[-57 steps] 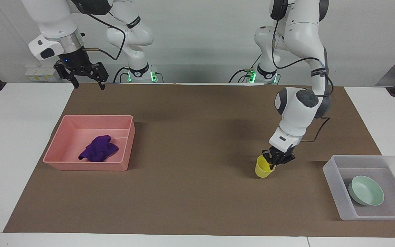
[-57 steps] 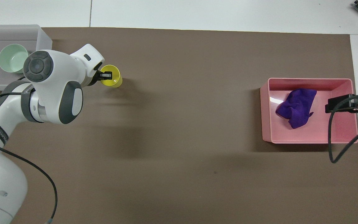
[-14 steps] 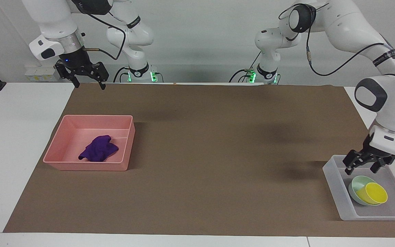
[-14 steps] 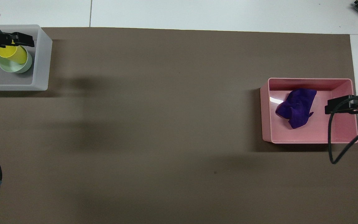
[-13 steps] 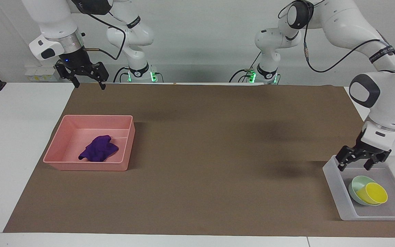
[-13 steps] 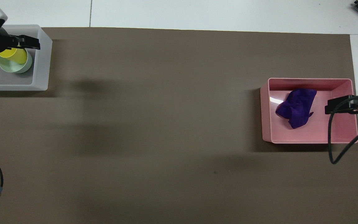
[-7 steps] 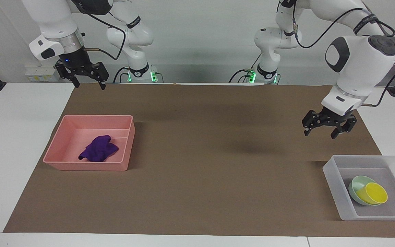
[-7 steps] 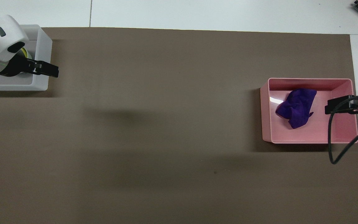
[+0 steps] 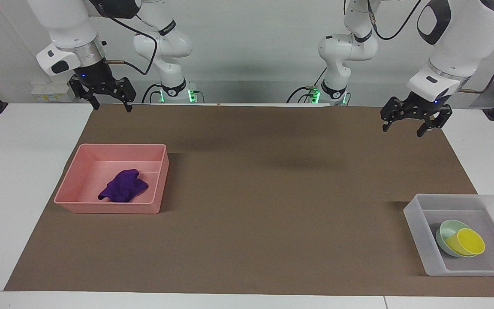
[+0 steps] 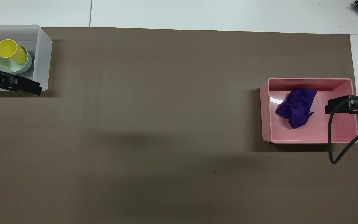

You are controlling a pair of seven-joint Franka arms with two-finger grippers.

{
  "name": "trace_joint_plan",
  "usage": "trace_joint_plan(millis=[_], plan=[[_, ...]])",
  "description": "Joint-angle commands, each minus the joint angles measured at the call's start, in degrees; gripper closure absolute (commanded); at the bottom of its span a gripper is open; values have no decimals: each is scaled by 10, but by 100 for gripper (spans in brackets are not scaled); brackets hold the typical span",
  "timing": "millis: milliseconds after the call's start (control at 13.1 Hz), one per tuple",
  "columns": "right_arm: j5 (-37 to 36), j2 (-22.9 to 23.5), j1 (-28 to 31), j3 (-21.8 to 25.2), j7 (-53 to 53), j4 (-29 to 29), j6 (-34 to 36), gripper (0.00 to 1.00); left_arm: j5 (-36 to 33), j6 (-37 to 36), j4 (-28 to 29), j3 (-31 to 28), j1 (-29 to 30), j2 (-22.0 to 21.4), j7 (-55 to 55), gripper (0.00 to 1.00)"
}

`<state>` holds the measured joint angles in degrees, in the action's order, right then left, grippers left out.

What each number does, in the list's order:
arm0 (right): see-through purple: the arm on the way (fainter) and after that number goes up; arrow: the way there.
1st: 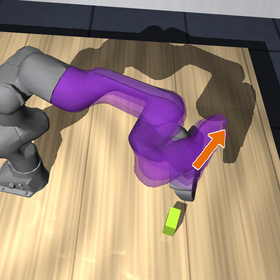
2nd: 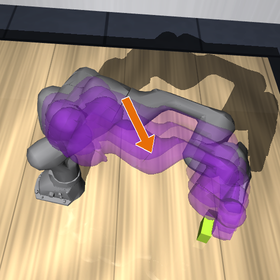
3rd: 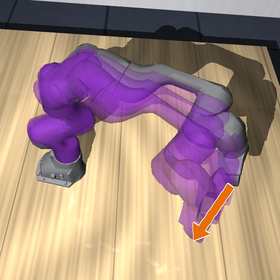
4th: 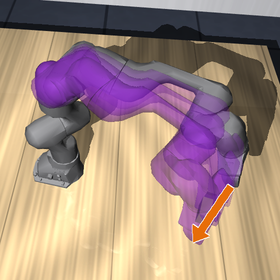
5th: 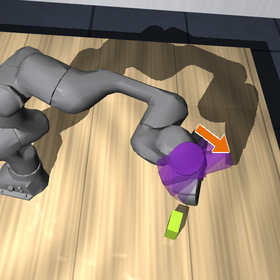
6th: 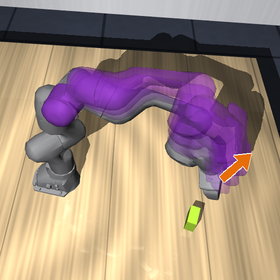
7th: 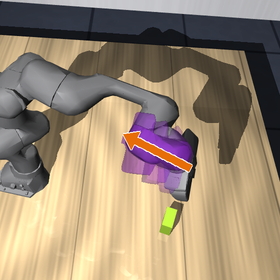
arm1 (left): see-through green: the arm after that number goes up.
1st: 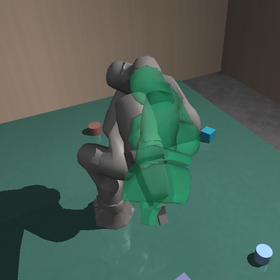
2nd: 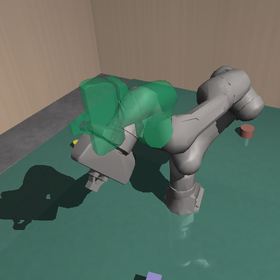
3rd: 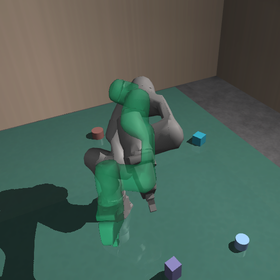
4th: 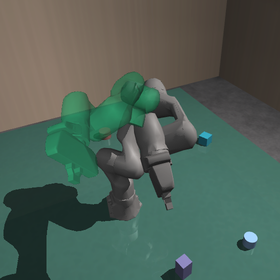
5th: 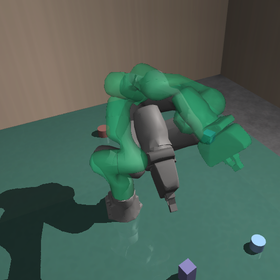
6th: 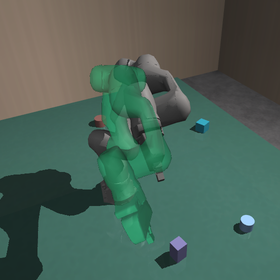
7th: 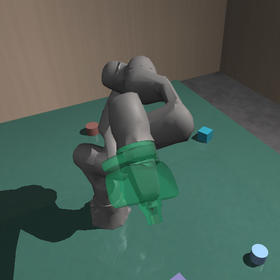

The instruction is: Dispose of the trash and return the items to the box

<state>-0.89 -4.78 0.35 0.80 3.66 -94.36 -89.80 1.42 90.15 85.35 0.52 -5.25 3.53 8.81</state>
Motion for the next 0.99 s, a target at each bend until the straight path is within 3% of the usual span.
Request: trace_joint_plan(millis=[0, 914], plan=[[6, -7, 4, 0, -14, -3, 9, 0, -10, -42, -9, -6, -6, -8, 8, 0], [6, -7, 4, 0, -13, -3, 9, 0, -10, -51, 28, -11, 3, -49, 9, 0]])
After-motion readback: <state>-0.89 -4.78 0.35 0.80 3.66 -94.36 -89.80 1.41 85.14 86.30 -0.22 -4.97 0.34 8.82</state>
